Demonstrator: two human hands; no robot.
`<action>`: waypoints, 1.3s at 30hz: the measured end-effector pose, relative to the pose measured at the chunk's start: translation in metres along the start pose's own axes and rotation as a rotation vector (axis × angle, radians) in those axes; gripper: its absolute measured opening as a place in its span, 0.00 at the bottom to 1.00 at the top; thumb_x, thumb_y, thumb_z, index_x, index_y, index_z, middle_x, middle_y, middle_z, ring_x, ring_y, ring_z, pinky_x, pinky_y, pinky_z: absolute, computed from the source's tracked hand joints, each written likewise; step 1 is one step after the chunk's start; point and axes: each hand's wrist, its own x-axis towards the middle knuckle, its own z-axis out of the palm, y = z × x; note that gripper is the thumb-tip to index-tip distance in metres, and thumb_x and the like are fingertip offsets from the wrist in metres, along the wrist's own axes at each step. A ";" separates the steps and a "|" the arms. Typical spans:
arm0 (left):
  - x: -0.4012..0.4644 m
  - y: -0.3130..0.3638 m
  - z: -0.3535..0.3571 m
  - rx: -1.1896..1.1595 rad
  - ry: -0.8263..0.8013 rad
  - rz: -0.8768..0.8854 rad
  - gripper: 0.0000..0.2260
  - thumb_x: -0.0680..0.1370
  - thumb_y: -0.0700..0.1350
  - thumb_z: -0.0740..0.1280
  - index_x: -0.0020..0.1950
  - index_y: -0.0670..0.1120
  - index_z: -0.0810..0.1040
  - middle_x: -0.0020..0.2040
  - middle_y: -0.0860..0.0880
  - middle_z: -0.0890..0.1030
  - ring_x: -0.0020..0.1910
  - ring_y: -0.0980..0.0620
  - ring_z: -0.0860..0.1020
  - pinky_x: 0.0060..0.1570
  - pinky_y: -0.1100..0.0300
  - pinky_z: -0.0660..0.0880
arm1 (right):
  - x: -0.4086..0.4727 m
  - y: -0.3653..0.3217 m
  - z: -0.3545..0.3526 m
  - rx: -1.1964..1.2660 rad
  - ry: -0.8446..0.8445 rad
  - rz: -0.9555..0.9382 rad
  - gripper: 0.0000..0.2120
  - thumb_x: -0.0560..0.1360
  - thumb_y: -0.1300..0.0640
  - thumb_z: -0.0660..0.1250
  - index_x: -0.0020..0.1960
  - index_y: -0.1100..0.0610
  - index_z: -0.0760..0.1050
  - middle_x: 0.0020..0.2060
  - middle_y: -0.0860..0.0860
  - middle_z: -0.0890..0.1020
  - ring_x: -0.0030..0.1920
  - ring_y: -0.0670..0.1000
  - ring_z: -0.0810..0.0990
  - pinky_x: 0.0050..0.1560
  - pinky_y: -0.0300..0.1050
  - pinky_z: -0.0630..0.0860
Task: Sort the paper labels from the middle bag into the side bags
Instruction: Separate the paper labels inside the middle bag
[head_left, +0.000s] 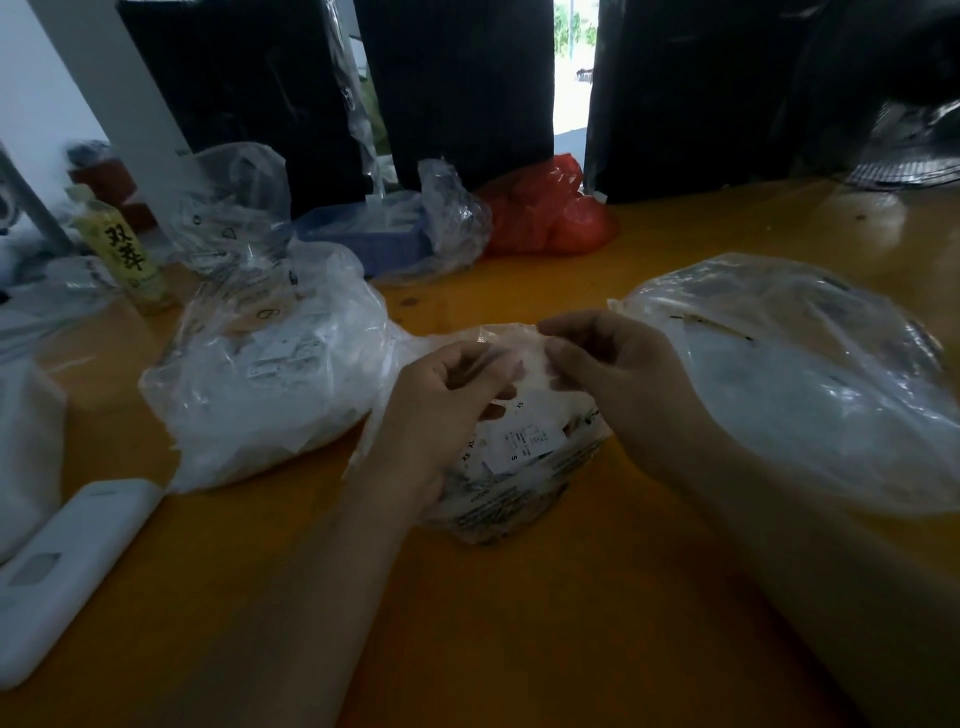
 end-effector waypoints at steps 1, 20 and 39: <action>0.000 0.000 0.000 -0.052 0.021 -0.027 0.05 0.78 0.48 0.75 0.54 0.51 0.86 0.49 0.50 0.89 0.48 0.54 0.86 0.46 0.63 0.81 | 0.000 0.001 0.001 -0.032 0.003 -0.004 0.06 0.80 0.58 0.69 0.54 0.50 0.81 0.44 0.49 0.85 0.45 0.47 0.84 0.46 0.37 0.80; 0.001 0.007 -0.006 -0.463 0.091 -0.143 0.04 0.80 0.38 0.71 0.49 0.47 0.82 0.46 0.48 0.88 0.45 0.54 0.86 0.46 0.59 0.83 | 0.014 -0.019 -0.063 -1.443 0.189 0.081 0.05 0.78 0.65 0.65 0.51 0.61 0.80 0.40 0.56 0.78 0.38 0.54 0.77 0.38 0.51 0.76; -0.001 0.007 -0.003 -0.345 0.064 -0.136 0.03 0.79 0.41 0.73 0.51 0.48 0.83 0.51 0.48 0.89 0.48 0.55 0.87 0.40 0.64 0.81 | 0.012 -0.019 -0.039 -1.041 0.275 -0.157 0.15 0.85 0.50 0.58 0.44 0.56 0.76 0.34 0.48 0.78 0.31 0.45 0.74 0.33 0.41 0.67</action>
